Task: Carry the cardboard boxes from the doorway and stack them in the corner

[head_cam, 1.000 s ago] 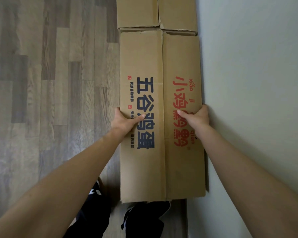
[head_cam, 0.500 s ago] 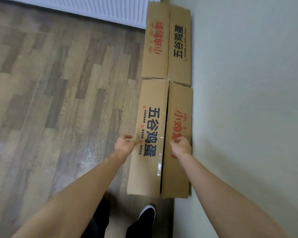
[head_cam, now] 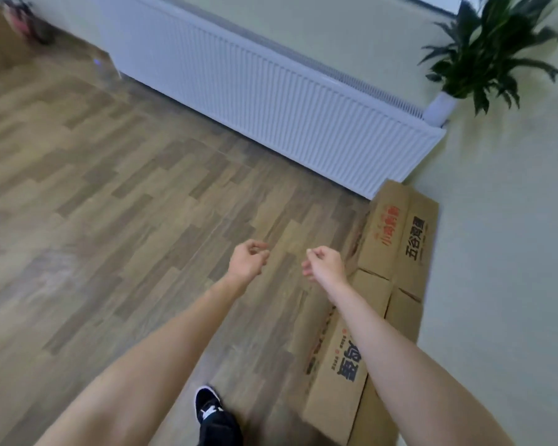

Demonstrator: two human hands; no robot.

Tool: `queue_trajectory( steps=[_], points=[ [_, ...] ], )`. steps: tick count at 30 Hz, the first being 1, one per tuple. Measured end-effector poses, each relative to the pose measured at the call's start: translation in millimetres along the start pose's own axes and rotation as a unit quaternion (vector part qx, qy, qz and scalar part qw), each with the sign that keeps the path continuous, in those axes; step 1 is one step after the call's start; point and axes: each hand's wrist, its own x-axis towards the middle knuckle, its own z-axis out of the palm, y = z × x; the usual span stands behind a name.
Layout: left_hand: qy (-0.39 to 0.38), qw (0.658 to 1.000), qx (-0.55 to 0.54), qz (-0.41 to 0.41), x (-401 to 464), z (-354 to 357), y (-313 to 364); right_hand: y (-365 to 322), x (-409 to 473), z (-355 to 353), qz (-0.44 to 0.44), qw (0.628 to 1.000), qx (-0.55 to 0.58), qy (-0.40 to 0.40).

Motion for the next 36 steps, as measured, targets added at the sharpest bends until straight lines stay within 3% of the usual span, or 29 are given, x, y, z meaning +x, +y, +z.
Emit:
queue_trajectory(
  steps=[6, 14, 26, 31, 36],
  points=[
    [0.077, 0.995, -0.051, 0.049, -34.3, -157.7, 71.2, -147.1, -33.3, 93.1, -0.085, 0.993, 0.032, -0.072],
    [0.198, 0.968, -0.132, 0.083, -23.1, -346.7, 116.4, -302.8, -35.1, 228.8, -0.172, 0.971, 0.015, -0.163],
    [0.345, 0.928, -0.117, 0.083, 151.6, -659.3, 229.5, -568.8, 118.3, 481.8, -0.239, 0.941, 0.01, -0.241],
    [0.381, 0.91, -0.129, 0.101, 202.9, -774.0, 297.0, -698.5, 142.9, 577.4, -0.258, 0.928, 0.007, -0.268],
    [0.406, 0.889, -0.181, 0.106, 266.4, -869.4, 312.3, -790.4, 160.3, 678.1, -0.281, 0.911, -0.032, -0.299]
  ],
)
